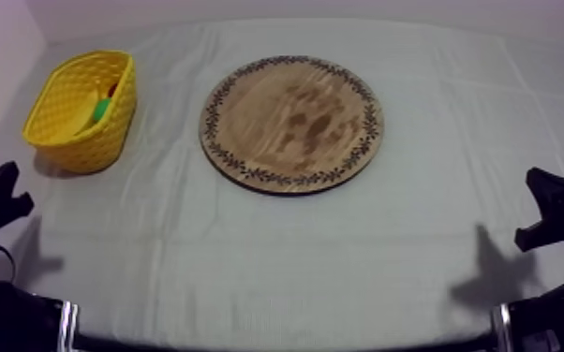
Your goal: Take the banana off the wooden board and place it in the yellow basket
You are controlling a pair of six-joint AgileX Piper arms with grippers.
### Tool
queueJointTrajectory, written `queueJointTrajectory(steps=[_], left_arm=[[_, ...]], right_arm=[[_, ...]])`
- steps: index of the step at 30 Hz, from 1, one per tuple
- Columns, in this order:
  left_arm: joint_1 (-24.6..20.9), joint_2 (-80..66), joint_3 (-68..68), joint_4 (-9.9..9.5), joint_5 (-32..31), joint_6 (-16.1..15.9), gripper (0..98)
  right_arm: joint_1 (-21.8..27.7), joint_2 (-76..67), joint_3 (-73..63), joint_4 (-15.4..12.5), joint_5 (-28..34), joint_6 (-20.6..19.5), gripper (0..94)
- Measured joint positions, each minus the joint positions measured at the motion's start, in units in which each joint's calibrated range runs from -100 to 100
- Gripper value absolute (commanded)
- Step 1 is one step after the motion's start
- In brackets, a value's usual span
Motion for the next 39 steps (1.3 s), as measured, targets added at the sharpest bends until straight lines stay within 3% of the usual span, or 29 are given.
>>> queueJointTrajectory(steps=[9,16,39], left_arm=[[-1.07,-5.47,2.56,4.34,1.62,-3.62,0.0],[-1.2,-5.84,3.58,4.63,-1.29,-3.76,0.0],[-2.22,-5.84,3.6,4.58,-1.51,-4.85,0.0]], right_arm=[[0.0,0.0,0.0,0.0,-0.08,0.0,0.3],[0.0,0.0,0.0,0.0,-0.08,0.0,0.3],[0.0,0.0,0.0,0.0,-0.13,-0.1,0.3]])
